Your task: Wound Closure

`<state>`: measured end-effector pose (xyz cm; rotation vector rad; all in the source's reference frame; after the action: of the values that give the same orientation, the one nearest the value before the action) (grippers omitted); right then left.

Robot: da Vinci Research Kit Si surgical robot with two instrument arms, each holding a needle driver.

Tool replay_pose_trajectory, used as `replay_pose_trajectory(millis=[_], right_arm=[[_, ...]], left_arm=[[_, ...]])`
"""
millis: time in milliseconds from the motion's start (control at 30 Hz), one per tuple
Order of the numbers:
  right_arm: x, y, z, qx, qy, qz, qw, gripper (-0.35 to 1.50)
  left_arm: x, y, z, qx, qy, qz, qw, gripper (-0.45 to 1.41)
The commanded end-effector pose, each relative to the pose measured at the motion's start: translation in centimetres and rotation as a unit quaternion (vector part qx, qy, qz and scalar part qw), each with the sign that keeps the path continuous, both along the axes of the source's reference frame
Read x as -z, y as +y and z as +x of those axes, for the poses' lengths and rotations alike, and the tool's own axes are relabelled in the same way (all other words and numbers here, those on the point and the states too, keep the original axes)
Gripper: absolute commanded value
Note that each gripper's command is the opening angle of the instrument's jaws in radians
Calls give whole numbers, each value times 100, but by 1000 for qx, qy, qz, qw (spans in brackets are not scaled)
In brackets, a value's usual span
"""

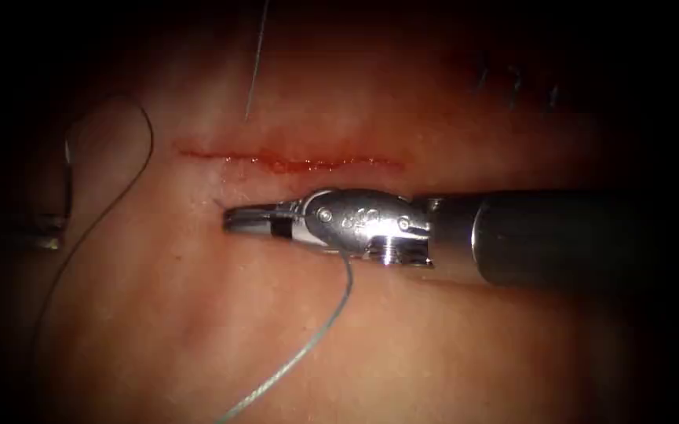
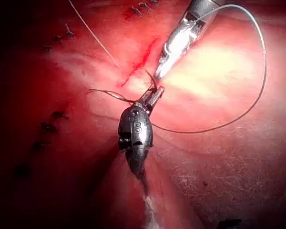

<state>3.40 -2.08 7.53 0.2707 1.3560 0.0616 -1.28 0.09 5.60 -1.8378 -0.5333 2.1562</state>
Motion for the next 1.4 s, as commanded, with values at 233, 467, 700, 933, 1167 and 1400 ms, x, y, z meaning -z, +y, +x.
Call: replay_pose_trajectory(millis=[233, 467, 700, 933, 1167, 1400], right_arm=[[28, -34, -57, -6, -9, -6, 1000, -35], [47, -59, -97, -3, -17, -11, 1000, -35], [53, -77, -118, 16, -29, -16, 999, -35], [60, -104, -138, 57, -40, -21, 997, -35], [61, -123, -162, 78, -49, -25, 995, -35], [61, -133, -181, 93, -59, -30, 993, -33]], left_arm=[[-7, 1, -4, 0, -1, -1, 1000, -45], [-7, 1, -4, 0, -1, -4, 1000, -45], [-7, 0, -4, -1, -1, -4, 1000, -45], [-7, 0, -3, -1, -1, -4, 1000, -45], [-7, 0, -3, -1, -2, -7, 1000, -45], [-7, 0, -2, -2, -2, -10, 1000, -45]])
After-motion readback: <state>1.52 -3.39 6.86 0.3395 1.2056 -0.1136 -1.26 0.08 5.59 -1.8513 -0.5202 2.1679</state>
